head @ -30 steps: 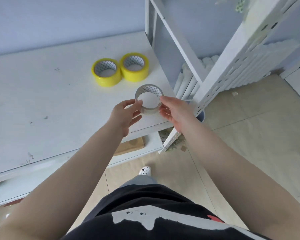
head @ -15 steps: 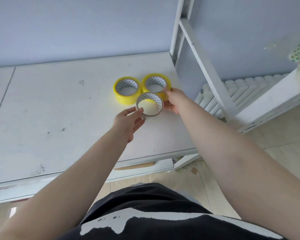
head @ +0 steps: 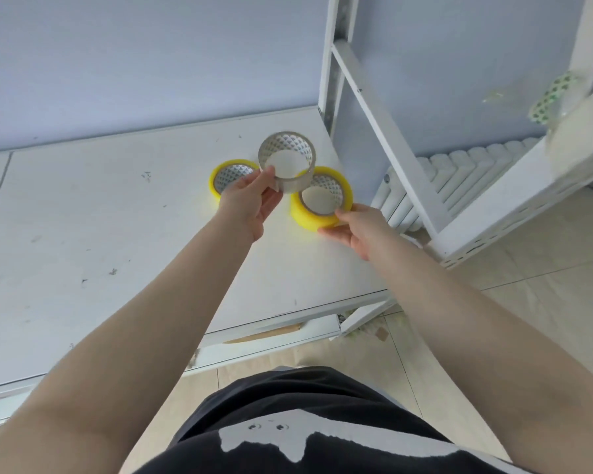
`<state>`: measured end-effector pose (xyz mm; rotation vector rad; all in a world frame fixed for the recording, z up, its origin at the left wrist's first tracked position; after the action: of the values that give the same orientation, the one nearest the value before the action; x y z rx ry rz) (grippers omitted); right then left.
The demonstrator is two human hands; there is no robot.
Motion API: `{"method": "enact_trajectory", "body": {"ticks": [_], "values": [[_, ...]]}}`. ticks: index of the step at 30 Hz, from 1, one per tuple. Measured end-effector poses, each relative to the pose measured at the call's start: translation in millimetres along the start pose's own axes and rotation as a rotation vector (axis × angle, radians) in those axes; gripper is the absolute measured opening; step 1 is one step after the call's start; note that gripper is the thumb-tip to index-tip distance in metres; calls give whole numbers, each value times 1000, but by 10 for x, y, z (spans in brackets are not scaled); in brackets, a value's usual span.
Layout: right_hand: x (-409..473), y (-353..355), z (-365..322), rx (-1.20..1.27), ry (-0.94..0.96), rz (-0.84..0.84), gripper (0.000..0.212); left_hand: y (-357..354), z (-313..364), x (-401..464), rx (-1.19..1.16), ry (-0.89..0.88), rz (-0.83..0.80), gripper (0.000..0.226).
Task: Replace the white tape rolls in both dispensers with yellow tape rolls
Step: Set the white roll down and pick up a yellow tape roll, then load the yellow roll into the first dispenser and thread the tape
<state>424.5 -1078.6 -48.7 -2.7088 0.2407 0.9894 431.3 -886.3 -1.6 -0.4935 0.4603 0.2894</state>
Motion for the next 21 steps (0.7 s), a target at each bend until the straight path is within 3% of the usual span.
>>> {"method": "enact_trajectory", "body": {"ticks": [6, 12, 21], "values": [[-326, 254, 310, 4, -64, -25, 42, -461, -98, 477, 337, 83, 46, 18], [-513, 372, 480, -3, -105, -30, 36, -471, -325, 736, 604, 125, 143, 40], [-586, 395, 567, -18, -107, -34, 35, -407, -340, 803, 692, 46, 169, 39]]}}
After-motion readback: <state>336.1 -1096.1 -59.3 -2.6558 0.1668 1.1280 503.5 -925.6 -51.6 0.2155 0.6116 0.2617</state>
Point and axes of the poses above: each hand's wrist, its own x-axis towards the middle knuckle, its own y-axis out of the back of the hand, z = x × y, the point moved 6 cm from there along x, towards the middle knuckle, and after that the axes turned 1 degree about -y, right-handed, at the moved point
